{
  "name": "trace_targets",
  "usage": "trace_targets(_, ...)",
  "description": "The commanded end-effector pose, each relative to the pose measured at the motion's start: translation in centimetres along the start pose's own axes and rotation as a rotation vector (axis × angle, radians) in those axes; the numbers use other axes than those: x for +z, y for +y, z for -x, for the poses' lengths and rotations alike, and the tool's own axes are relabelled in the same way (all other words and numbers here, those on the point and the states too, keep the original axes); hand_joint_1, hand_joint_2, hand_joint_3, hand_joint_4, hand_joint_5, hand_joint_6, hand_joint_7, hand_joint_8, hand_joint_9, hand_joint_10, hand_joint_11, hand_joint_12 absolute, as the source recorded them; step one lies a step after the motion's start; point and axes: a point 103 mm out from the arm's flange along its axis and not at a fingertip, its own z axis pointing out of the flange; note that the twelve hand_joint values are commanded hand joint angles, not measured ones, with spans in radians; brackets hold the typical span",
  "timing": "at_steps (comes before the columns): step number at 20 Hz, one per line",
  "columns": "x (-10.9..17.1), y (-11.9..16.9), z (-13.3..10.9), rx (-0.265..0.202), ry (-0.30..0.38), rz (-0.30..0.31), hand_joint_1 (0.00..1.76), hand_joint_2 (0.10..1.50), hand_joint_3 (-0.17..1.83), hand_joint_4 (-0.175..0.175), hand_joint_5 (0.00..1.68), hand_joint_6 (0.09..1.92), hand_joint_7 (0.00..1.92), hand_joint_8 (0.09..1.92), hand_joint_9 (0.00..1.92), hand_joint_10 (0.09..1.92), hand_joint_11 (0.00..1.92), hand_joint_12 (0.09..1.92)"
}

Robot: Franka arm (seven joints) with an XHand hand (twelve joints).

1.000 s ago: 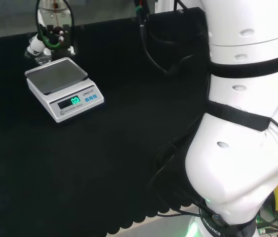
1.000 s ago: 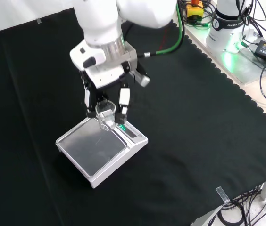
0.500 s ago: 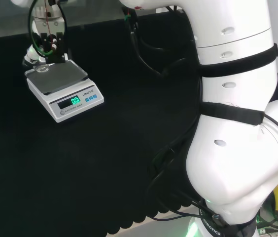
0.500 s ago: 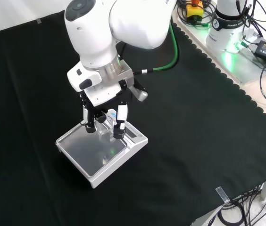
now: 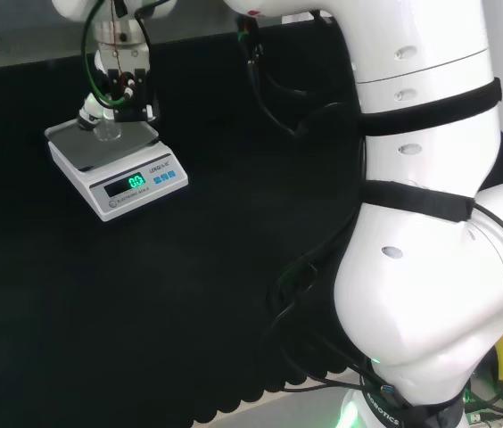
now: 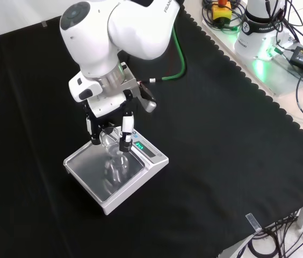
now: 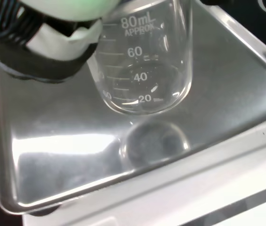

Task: Put the beaker on the electronic balance.

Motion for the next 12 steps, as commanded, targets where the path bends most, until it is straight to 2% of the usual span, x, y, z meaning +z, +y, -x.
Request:
trace_targets(1,1.1,1.3,0.8,0.002,0.028,0.009,1.23,0.58,0.67,-0.175,1.56,0.11,1.87,0.09,1.92,0.09,1.68,0.57)
trace_targets(7,1.7,2.3,1.4,0.034,0.116,0.059,1.23,0.58,0.67,-0.175,1.56,0.11,1.87,0.09,1.92,0.09,1.68,0.57)
trace_targets(12,2.5,2.6,1.7,0.052,0.128,0.068,1.23,0.58,0.67,-0.175,1.56,0.11,1.87,0.09,1.92,0.09,1.68,0.57)
